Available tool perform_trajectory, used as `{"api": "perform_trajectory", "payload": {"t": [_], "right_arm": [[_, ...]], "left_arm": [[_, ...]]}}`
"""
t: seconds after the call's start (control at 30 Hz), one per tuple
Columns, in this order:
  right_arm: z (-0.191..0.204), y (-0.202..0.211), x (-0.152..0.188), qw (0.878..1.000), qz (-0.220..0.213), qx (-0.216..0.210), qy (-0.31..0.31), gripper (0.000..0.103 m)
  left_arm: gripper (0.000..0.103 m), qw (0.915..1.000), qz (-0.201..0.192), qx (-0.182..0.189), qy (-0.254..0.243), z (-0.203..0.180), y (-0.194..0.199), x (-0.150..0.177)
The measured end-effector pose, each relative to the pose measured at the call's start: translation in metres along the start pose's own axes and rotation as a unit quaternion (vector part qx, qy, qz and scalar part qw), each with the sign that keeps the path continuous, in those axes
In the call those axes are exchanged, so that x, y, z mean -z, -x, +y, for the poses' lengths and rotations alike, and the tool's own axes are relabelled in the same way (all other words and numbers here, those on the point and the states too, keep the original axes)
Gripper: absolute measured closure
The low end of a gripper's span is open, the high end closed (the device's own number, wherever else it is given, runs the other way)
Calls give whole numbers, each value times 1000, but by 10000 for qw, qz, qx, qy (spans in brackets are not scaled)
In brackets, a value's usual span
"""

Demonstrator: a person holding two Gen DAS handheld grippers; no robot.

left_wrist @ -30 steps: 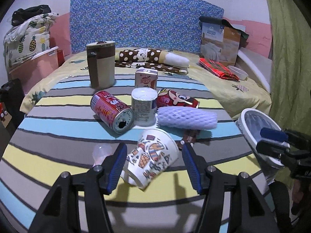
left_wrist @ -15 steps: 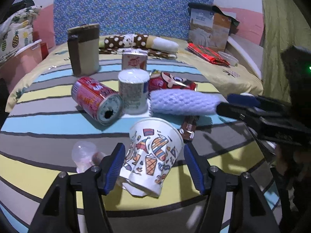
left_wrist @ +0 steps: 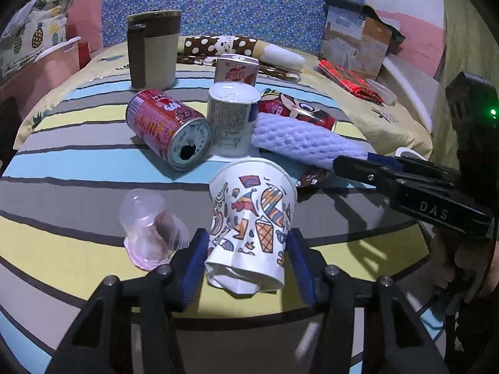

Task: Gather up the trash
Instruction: 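Grasp the patterned paper cup with the left tool while the right tool grasps a foam net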

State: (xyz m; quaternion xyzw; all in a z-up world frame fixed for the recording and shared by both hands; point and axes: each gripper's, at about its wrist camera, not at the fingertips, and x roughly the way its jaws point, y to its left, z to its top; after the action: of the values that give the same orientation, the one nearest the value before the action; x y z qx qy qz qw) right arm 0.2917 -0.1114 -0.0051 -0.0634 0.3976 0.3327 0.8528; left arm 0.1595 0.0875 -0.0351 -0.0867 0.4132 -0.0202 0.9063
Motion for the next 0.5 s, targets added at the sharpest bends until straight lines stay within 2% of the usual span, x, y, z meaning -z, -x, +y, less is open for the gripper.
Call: {"api": "perform_trajectory", "payload": {"t": [0.27,0.5], "right_arm": [[2,20,9,9998,-153,-40,-127,76],[-2,39,16,9992,-303,-24,-276,77]], "left_arm": [[56,9998,-207,20,74,-6,12,6],[56,9993,-364,67,90,-18,27,10]]}}
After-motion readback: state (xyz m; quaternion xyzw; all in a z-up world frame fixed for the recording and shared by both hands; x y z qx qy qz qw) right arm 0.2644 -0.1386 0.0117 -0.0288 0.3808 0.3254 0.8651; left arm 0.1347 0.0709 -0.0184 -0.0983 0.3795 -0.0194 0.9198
